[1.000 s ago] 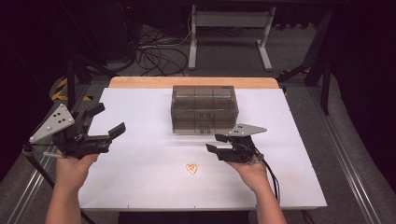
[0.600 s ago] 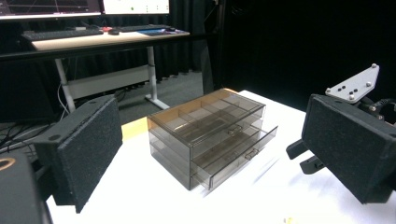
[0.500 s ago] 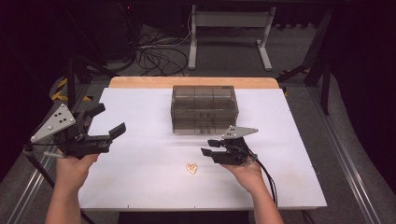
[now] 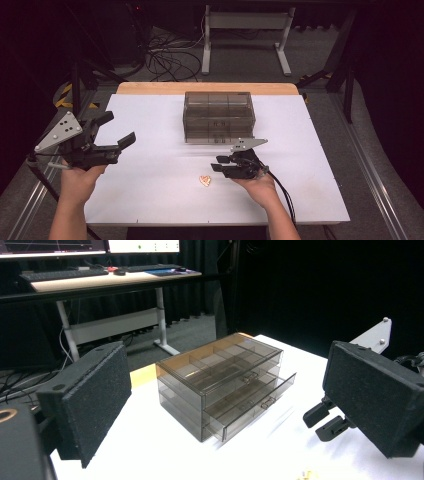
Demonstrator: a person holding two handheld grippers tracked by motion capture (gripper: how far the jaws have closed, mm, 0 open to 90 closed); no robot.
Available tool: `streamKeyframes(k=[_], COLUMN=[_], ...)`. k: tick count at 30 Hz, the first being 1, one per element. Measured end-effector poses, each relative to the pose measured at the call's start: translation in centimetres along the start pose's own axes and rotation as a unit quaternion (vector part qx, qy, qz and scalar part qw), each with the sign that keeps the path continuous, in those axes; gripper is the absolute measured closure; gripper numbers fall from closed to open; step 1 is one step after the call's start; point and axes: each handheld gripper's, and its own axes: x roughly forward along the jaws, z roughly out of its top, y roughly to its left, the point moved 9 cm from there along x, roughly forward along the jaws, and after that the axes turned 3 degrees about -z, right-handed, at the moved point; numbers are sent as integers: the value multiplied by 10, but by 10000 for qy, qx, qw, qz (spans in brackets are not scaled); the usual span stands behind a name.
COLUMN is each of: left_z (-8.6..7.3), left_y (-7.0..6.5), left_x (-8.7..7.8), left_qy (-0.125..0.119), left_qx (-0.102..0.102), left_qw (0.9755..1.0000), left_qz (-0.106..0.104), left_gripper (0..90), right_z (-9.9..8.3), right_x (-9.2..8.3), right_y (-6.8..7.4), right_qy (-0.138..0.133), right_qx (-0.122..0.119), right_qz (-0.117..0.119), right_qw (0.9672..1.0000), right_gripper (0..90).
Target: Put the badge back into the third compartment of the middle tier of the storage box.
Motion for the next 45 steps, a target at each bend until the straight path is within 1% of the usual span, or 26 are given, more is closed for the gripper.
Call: streamKeyframes(k=[6, 12, 18, 20, 27, 32, 45], left_z=[-1, -2, -3, -3, -3, -4, -5], left_y=[-1, -1, -3, -2, -2, -3, -4], left_x=[2, 3, 4, 4, 4, 5, 5], left_qy=[25, 49, 68, 79, 85, 92, 106], left_qx=[14, 9, -19, 0, 8, -12, -22], left_qw=[10000, 10000, 10000, 10000, 9999, 9999, 9999], left_qz=[-40, -38, -57, -57, -57, -61, -76], left_gripper=[62, 63, 63, 63, 63, 63, 63], right_z=[-5, -9, -15, -16, -21, -23, -30], right_x=[7, 12, 19, 21, 28, 33, 41], right_y=[2, 5, 6, 6, 8, 11, 13], right_qy=[164, 314, 463, 502, 569, 616, 771], right_qx=[-49, -59, 39, 67, 214, 296, 300], right_qz=[-10, 86, 150, 166, 262, 382, 438], right_qw=[9999, 9995, 9988, 9986, 9978, 9969, 9956], right_gripper=[630, 654, 666, 668, 674, 674, 691])
